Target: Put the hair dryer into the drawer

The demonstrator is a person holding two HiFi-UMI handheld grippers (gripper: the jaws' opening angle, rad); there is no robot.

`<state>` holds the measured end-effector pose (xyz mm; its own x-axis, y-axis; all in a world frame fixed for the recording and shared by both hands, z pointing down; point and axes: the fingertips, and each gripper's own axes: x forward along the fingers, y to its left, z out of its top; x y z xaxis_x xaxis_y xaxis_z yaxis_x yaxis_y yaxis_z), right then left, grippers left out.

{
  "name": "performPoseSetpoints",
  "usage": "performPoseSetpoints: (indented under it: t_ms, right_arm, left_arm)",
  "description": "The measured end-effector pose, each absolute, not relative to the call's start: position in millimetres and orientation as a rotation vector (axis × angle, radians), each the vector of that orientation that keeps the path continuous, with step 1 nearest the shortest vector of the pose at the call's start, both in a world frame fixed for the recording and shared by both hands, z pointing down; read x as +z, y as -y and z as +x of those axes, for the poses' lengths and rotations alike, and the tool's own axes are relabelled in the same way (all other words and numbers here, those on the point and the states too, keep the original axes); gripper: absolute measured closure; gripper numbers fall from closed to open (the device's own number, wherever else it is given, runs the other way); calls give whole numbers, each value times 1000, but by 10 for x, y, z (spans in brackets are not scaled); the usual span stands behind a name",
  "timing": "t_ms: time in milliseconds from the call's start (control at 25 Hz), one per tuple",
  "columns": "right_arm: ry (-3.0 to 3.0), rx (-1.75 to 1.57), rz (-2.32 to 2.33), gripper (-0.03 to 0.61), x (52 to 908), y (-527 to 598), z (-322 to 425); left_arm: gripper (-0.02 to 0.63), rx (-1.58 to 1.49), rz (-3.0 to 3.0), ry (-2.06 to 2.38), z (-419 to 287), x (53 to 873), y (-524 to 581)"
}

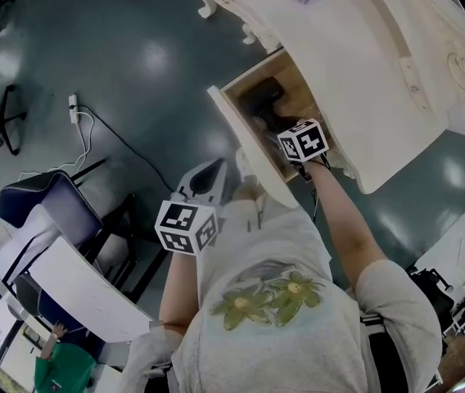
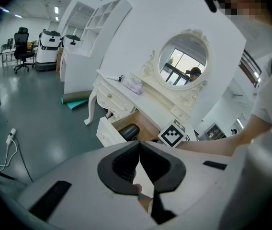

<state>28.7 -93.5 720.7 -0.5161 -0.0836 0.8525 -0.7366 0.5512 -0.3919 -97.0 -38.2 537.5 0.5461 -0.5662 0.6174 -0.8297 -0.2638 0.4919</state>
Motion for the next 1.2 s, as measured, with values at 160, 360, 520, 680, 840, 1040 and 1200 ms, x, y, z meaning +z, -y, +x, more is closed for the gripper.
performPoseSetpoints:
  t_ms: [160,360,520,680,840,1040,1200]
  right_arm:
    - [1953,964,680,347,7239,944,285]
    - [1957,944,696,347,7293,953,282]
    - [1955,936,697,347,7326,942,278]
    - [1945,928,696,347,7360,929,285]
    - [1934,924,696,347,7386,921,292]
    - [1905,918,680,347,7423,916,271]
    - [1854,916,685,347,7422,914,276]
  left_arm:
    - [603,408,1963,1123,-960,5376,381]
    - [603,412,1959,1120,-966,5387,371]
    - [603,412,1961,1117,-976,5381,354]
    - [603,411,1965,1116,-980,5376,346]
    - [603,412,1968,1113,-971,5372,332]
    - [603,408,1969,1119,-980,5352,322]
    - [603,407,1979,1114,-962,5325,299]
